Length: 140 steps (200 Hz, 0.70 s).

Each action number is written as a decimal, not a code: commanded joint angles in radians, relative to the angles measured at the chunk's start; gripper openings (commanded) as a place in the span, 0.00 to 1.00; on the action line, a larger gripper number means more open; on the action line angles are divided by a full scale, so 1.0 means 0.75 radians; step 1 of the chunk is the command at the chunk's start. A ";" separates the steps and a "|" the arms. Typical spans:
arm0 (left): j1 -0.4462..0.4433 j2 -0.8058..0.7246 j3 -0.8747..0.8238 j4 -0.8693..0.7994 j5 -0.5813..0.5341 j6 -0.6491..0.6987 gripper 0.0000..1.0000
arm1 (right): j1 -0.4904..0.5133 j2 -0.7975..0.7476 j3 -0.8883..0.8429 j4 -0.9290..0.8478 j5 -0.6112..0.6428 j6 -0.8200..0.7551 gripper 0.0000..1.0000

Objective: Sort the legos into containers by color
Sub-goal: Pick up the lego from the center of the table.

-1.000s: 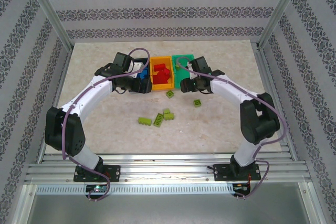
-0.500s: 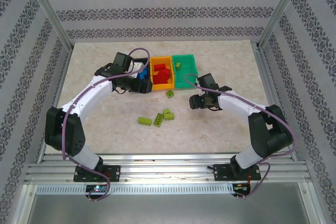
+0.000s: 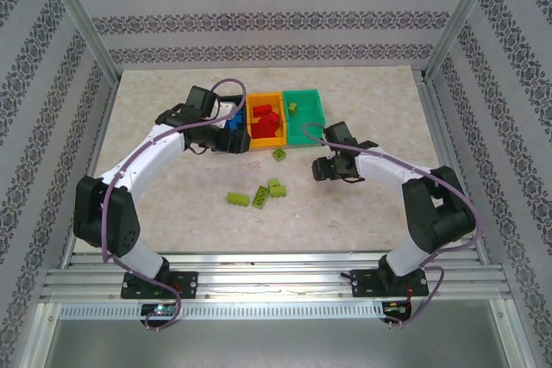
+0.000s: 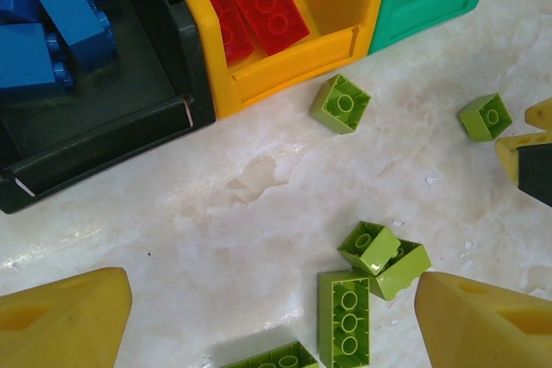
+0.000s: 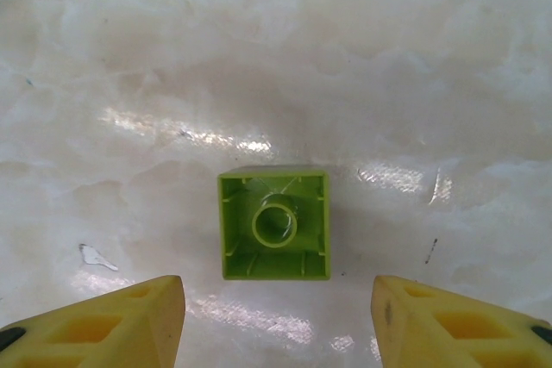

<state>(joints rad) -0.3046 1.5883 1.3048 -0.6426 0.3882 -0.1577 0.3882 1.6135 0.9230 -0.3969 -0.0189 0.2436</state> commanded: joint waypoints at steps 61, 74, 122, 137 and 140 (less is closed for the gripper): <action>0.020 -0.030 0.026 -0.013 -0.006 -0.002 0.86 | -0.010 0.173 0.165 -0.094 0.030 -0.026 0.58; 0.018 -0.031 0.028 -0.020 -0.006 0.001 0.86 | -0.010 0.192 0.177 -0.089 0.024 -0.026 0.58; 0.018 -0.044 0.026 -0.025 -0.013 0.004 0.86 | -0.003 0.219 0.201 -0.091 0.023 -0.030 0.51; 0.018 -0.044 0.027 -0.016 -0.009 0.001 0.86 | 0.002 0.223 0.212 -0.105 0.025 -0.033 0.48; 0.018 -0.044 0.027 -0.015 -0.005 0.000 0.86 | 0.003 0.222 0.212 -0.105 0.025 -0.034 0.48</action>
<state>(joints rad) -0.3046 1.5883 1.3048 -0.6426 0.3843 -0.1577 0.3882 1.7645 1.0523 -0.4450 -0.0120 0.2302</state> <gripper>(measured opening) 0.859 0.493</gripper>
